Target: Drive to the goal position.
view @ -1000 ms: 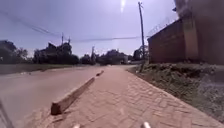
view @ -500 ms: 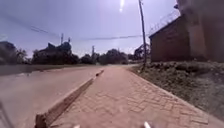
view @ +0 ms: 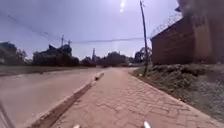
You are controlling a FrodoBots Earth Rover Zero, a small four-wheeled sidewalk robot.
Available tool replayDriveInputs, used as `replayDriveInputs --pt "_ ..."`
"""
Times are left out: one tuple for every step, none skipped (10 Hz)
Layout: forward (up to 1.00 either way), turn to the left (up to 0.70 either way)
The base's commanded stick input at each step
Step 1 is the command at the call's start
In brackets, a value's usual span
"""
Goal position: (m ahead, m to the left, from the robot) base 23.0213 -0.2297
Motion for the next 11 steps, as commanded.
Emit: replayDriveInputs --pt "0.70 0.00" --pt "0.70 0.00" --pt "0.70 0.00" --pt "0.70 0.00" --pt "0.70 0.00" --pt "0.70 0.00" --pt "0.70 0.00" --pt "0.70 0.00" --pt "0.70 0.00" --pt "0.70 0.00" --pt "0.70 0.00"
